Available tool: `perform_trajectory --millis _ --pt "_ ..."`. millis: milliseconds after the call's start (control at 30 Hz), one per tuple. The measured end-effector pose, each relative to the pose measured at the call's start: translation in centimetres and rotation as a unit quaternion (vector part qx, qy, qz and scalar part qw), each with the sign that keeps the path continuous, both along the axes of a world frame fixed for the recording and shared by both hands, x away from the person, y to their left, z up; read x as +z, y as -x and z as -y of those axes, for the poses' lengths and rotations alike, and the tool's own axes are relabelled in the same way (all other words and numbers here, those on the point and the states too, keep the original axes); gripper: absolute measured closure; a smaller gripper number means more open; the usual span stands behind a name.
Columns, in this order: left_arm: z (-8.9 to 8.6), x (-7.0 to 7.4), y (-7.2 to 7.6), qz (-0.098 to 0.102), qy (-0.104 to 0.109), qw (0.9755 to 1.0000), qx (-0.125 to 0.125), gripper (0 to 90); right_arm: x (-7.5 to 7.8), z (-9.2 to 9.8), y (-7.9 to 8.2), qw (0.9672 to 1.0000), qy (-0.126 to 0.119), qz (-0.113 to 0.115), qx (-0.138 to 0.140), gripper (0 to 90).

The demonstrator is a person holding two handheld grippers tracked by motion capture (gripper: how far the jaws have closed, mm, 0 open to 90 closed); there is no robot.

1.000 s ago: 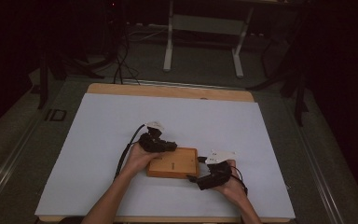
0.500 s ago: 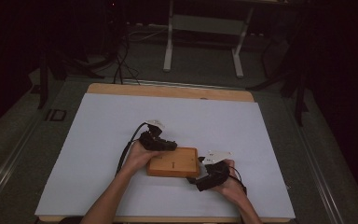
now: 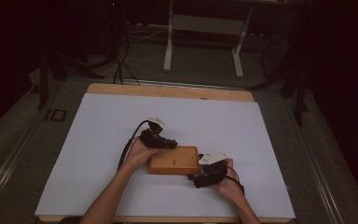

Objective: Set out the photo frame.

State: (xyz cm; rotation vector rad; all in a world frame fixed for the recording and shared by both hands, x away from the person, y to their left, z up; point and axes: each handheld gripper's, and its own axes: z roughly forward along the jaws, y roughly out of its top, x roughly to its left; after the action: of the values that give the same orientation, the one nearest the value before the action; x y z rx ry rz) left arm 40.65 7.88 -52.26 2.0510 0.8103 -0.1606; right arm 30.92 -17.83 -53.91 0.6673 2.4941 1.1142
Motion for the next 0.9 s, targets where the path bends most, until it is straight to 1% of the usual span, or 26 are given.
perform_trajectory --millis 67,200,267,367,433,500,700,767,833,900 --pt "0.1 0.1 0.1 0.005 -0.003 1.0 0.001 85.0 0.1 0.0 0.1 1.0 -0.002 0.004 -0.002 13.8" --pt "0.1 0.2 0.2 0.008 -0.006 0.9999 0.004 85.0 0.4 -0.2 0.3 0.9997 -0.003 0.026 -0.001 14.9" --pt "0.2 0.2 0.2 0.009 -0.006 0.9999 0.004 85.0 0.5 -0.4 0.4 0.9995 -0.007 0.03 -0.004 15.1" --pt "0.2 0.2 0.3 0.01 -0.005 0.9999 0.002 85.0 0.7 -0.5 0.6 0.9993 -0.002 0.038 0.001 15.5" --pt "0.2 0.3 0.4 0.01 -0.009 0.9999 0.0 85.1 0.8 -0.4 0.6 0.9992 -0.007 0.04 0.004 15.9" --pt "0.1 0.2 0.4 0.003 -0.006 1.0 -0.003 85.1 0.9 -0.3 0.6 0.9991 -0.005 0.042 0.004 17.0" --pt "0.0 0.0 0.5 -0.016 0.008 0.9997 -0.019 84.8 1.2 0.3 0.7 0.9988 -0.017 0.046 0.006 20.9" --pt "0.0 -0.1 0.4 -0.016 0.011 0.9996 -0.022 84.6 1.3 0.3 0.8 0.9987 -0.018 0.047 0.007 21.2" --pt "0.0 -0.1 0.4 -0.012 0.009 0.9996 -0.023 84.0 1.4 0.4 0.7 0.9986 -0.021 0.049 0.008 21.6" --pt "0.1 0.0 0.5 -0.001 0.001 0.9998 -0.022 82.8 1.5 0.4 0.6 0.9985 -0.026 0.047 0.008 22.3"
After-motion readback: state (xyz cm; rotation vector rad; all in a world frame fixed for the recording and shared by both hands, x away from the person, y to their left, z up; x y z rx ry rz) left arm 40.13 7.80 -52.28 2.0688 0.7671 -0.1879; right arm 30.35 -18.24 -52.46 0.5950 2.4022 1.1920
